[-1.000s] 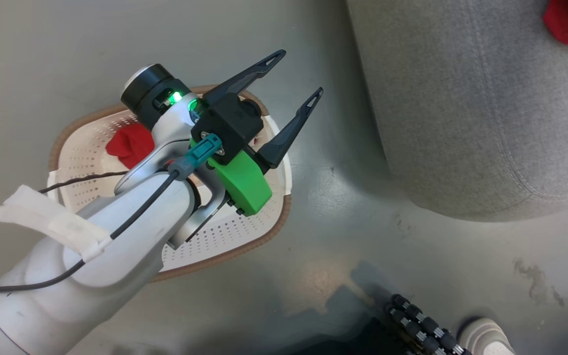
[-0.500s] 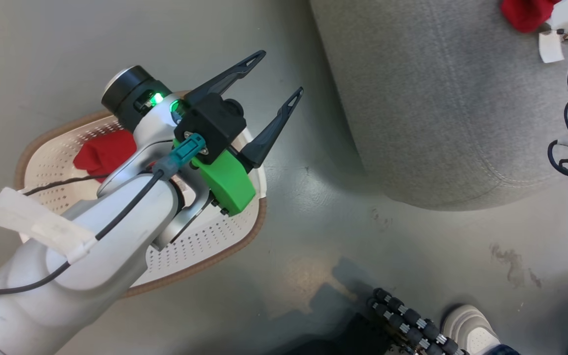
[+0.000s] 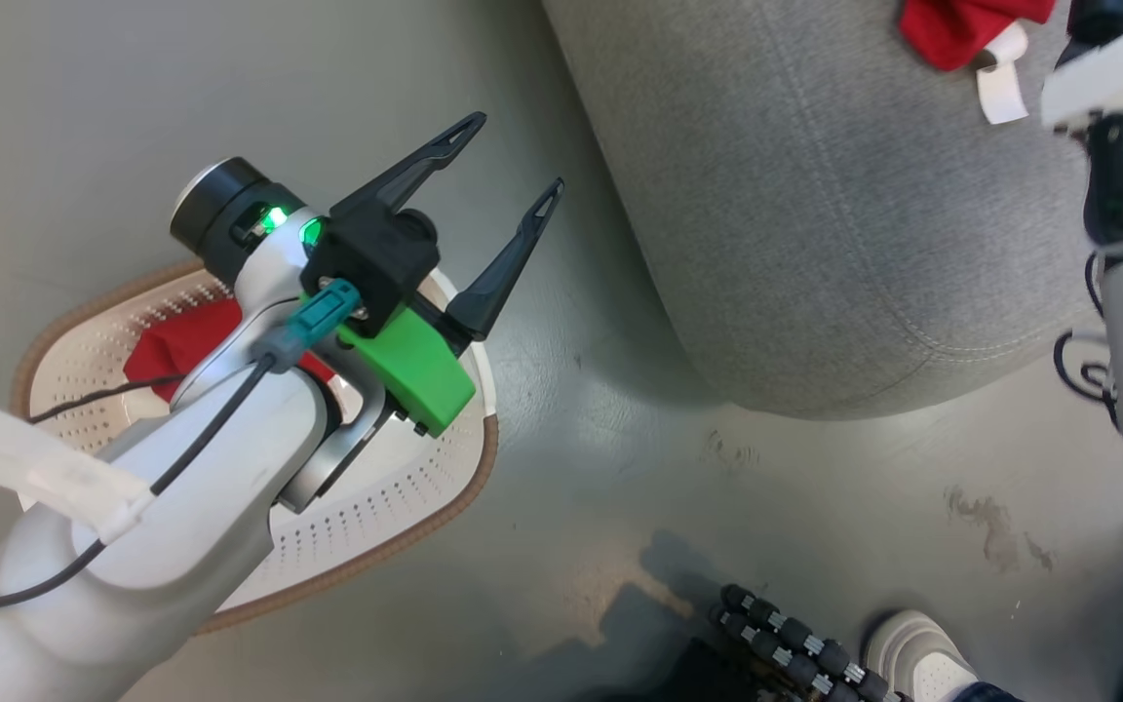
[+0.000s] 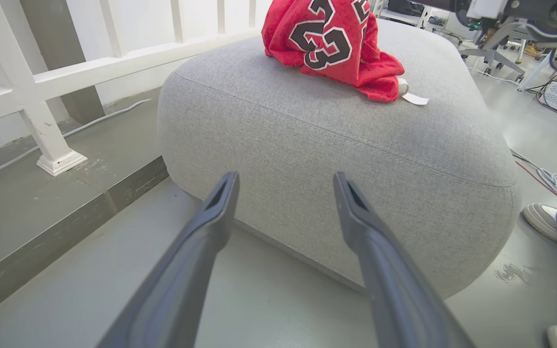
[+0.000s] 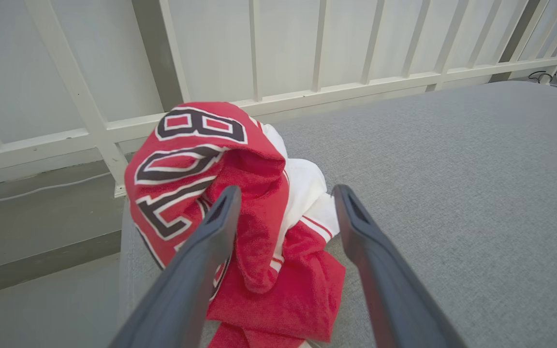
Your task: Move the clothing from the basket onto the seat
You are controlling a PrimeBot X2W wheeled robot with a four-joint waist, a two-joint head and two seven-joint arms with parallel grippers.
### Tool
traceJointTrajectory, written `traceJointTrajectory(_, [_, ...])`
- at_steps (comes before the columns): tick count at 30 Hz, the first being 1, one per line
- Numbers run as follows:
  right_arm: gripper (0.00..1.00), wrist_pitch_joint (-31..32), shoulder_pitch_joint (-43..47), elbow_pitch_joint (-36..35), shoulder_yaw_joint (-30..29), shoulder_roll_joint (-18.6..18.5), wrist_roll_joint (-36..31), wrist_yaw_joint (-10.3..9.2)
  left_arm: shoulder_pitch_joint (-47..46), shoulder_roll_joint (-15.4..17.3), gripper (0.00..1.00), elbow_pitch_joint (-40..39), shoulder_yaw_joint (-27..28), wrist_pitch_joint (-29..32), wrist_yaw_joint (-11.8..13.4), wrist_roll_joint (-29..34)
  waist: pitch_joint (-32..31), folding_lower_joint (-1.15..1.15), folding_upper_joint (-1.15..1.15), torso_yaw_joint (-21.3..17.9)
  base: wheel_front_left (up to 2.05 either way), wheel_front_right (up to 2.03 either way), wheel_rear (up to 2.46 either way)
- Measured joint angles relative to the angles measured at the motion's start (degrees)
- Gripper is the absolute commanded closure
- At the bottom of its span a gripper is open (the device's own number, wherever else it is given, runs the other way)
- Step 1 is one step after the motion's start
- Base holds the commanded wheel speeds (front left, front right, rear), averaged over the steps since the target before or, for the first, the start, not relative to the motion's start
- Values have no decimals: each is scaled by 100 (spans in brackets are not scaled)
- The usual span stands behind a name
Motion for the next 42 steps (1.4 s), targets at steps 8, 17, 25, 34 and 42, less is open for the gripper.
traceJointTrajectory(8, [0, -15, 515, -516, -86, 73, -211, 51, 250, -8, 0, 166, 227, -417, 56, -244, -351, 0, 0, -23, 0, 0, 0])
traceJointTrajectory(17, [0, -16, 838, -1144, 9, 123, -548, 126, 695, -57, 0, 577, 734, -806, 202, -490, -848, 0, 0, 226, 0, 0, 0])
traceJointTrajectory(25, [0, -16, 1350, -1395, 289, 196, -829, 203, 1401, -71, 0, 1117, 1428, -871, 308, -758, -1392, 0, 0, 748, 0, 0, 0])
traceJointTrajectory(34, [0, -16, 2050, -1513, 300, 385, -848, 200, 2068, -216, 0, 1347, 2288, -871, 359, -866, -2015, -1, 0, 1339, 0, 0, 0])
traceJointTrajectory(42, [0, -15, 2917, -1674, 205, 531, -909, 90, 2885, -241, 0, 1414, 2982, -871, 401, -636, -2629, -1, 0, 1820, 0, 0, 0])
